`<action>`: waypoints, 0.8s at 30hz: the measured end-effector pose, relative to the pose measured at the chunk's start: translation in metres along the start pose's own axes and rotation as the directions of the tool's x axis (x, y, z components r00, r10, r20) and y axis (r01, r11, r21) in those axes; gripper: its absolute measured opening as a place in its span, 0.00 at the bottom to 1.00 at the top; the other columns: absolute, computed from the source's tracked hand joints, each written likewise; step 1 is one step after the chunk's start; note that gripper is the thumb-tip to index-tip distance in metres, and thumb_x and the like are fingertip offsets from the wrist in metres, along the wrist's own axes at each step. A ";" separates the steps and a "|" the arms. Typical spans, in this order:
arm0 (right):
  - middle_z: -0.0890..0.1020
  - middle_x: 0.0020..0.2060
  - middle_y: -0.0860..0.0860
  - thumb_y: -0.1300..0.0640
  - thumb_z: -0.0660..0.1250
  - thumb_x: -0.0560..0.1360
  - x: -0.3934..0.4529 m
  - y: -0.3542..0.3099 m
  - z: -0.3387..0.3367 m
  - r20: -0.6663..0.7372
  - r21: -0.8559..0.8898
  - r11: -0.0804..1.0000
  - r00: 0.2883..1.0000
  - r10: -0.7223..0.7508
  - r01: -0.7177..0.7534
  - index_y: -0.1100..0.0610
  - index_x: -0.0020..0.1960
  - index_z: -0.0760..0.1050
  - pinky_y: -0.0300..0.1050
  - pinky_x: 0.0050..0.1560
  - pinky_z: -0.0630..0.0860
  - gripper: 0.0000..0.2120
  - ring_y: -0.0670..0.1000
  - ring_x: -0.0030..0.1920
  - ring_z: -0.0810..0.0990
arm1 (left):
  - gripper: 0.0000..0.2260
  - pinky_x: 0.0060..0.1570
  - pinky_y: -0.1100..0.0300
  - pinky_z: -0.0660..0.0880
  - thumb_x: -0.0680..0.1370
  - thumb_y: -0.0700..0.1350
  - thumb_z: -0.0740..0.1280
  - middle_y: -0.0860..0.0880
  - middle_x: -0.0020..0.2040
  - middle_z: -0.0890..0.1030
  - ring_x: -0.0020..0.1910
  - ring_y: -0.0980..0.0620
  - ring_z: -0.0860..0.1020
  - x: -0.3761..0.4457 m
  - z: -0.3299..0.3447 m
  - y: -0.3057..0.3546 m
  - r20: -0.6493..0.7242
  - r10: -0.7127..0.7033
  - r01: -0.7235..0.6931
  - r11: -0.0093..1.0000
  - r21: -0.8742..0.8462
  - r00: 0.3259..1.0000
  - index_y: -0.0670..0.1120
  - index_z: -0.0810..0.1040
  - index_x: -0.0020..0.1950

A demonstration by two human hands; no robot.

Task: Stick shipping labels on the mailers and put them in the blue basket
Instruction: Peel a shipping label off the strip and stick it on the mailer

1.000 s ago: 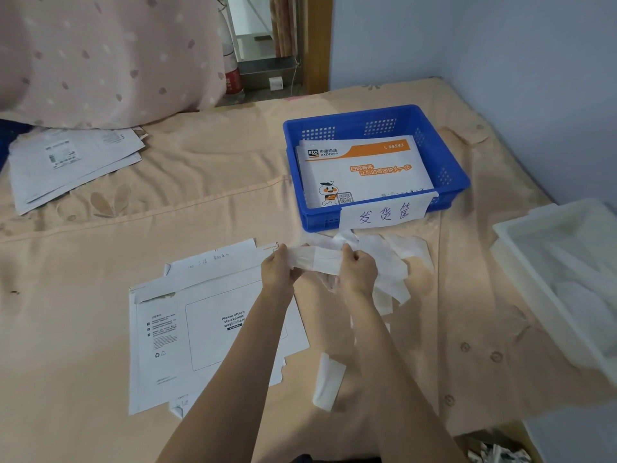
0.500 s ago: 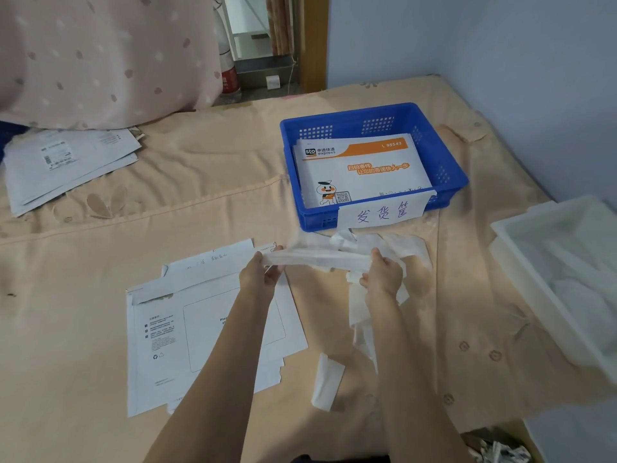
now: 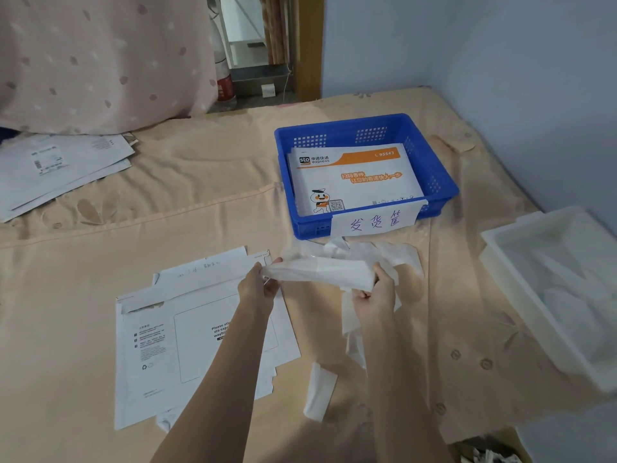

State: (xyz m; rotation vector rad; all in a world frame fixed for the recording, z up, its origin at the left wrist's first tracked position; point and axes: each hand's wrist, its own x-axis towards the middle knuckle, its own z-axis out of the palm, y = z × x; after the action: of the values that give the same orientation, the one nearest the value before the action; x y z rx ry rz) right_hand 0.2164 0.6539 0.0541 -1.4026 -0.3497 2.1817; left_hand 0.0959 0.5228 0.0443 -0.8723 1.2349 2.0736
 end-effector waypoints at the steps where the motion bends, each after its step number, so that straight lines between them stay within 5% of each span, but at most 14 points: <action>1: 0.72 0.32 0.49 0.57 0.62 0.79 0.001 0.000 -0.001 -0.001 0.011 1.000 1.000 0.002 -0.002 0.55 0.39 0.70 0.33 0.18 0.67 0.10 0.42 0.22 0.71 | 0.08 0.52 0.51 0.76 0.82 0.38 0.59 0.36 0.48 0.81 0.39 0.44 0.80 -0.001 0.001 0.001 0.002 -0.004 0.004 1.000 0.003 1.000 0.40 0.65 0.60; 7: 0.73 0.23 0.46 0.58 0.60 0.80 0.001 0.004 -0.004 0.013 0.016 1.000 1.000 -0.016 0.016 0.54 0.37 0.69 0.32 0.19 0.66 0.13 0.40 0.18 0.69 | 0.10 0.51 0.52 0.78 0.82 0.39 0.60 0.37 0.55 0.79 0.40 0.45 0.81 0.000 0.000 0.006 -0.008 -0.016 0.016 1.000 0.017 1.000 0.41 0.65 0.62; 10: 0.72 0.22 0.46 0.60 0.58 0.81 -0.004 0.004 -0.004 0.024 0.120 0.992 0.999 -0.046 0.043 0.55 0.34 0.67 0.33 0.20 0.68 0.16 0.41 0.19 0.71 | 0.09 0.53 0.53 0.77 0.82 0.39 0.59 0.39 0.43 0.83 0.40 0.45 0.81 0.000 0.000 0.005 0.014 -0.035 0.035 0.999 0.020 0.999 0.41 0.66 0.62; 12: 0.76 0.27 0.49 0.60 0.57 0.81 -0.008 0.003 -0.006 0.051 0.174 0.984 0.998 -0.044 0.035 0.57 0.38 0.71 0.33 0.25 0.73 0.14 0.43 0.23 0.78 | 0.07 0.47 0.56 0.79 0.82 0.39 0.59 0.41 0.35 0.84 0.37 0.46 0.82 0.000 0.003 0.007 0.054 -0.034 0.033 0.999 0.021 0.998 0.41 0.66 0.59; 15: 0.83 0.31 0.52 0.58 0.57 0.82 -0.003 0.004 -0.007 0.098 0.224 0.974 0.993 -0.061 0.037 0.60 0.45 0.76 0.38 0.33 0.80 0.12 0.48 0.31 0.84 | 0.07 0.32 0.60 0.80 0.82 0.38 0.58 0.39 0.42 0.82 0.35 0.46 0.83 -0.003 0.008 0.006 0.093 -0.040 0.040 0.999 -0.006 0.995 0.40 0.66 0.59; 18: 0.82 0.36 0.49 0.59 0.58 0.81 0.009 0.006 -0.018 0.082 0.214 0.976 0.994 -0.067 0.048 0.56 0.49 0.75 0.41 0.42 0.80 0.07 0.47 0.39 0.82 | 0.06 0.28 0.60 0.79 0.82 0.38 0.58 0.40 0.37 0.83 0.39 0.45 0.81 -0.001 0.008 0.002 0.080 -0.049 0.051 0.999 -0.020 0.996 0.40 0.66 0.59; 20: 0.78 0.33 0.40 0.60 0.62 0.79 0.011 0.003 -0.032 0.138 0.207 0.978 0.990 -0.004 -0.025 0.50 0.46 0.71 0.34 0.38 0.76 0.06 0.40 0.35 0.78 | 0.04 0.26 0.60 0.79 0.82 0.38 0.56 0.38 0.43 0.84 0.39 0.45 0.81 0.004 0.007 0.009 0.064 -0.032 0.037 0.996 -0.076 0.997 0.41 0.69 0.54; 22: 0.71 0.23 0.44 0.58 0.62 0.77 0.013 -0.010 -0.045 0.195 0.170 0.981 0.979 0.054 -0.088 0.52 0.39 0.66 0.31 0.23 0.68 0.09 0.42 0.22 0.71 | 0.05 0.26 0.58 0.79 0.82 0.39 0.57 0.37 0.56 0.80 0.47 0.42 0.81 0.011 0.004 0.024 -0.010 0.003 -0.004 0.994 -0.112 1.000 0.39 0.70 0.54; 24: 0.64 0.21 0.46 0.61 0.59 0.76 0.018 -0.024 -0.049 0.107 0.179 0.979 0.987 -0.121 0.101 0.54 0.35 0.62 0.32 0.17 0.59 0.12 0.43 0.17 0.62 | 0.07 0.28 0.56 0.80 0.81 0.41 0.63 0.40 0.52 0.80 0.44 0.41 0.81 0.015 0.001 0.035 -0.038 0.052 -0.050 0.997 0.061 0.998 0.39 0.71 0.56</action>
State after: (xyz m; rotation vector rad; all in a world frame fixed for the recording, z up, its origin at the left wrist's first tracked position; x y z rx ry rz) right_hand 0.2610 0.6811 0.0306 -1.1371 -0.2663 2.1517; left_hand 0.0604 0.5115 0.0515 -0.8662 1.3466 2.0570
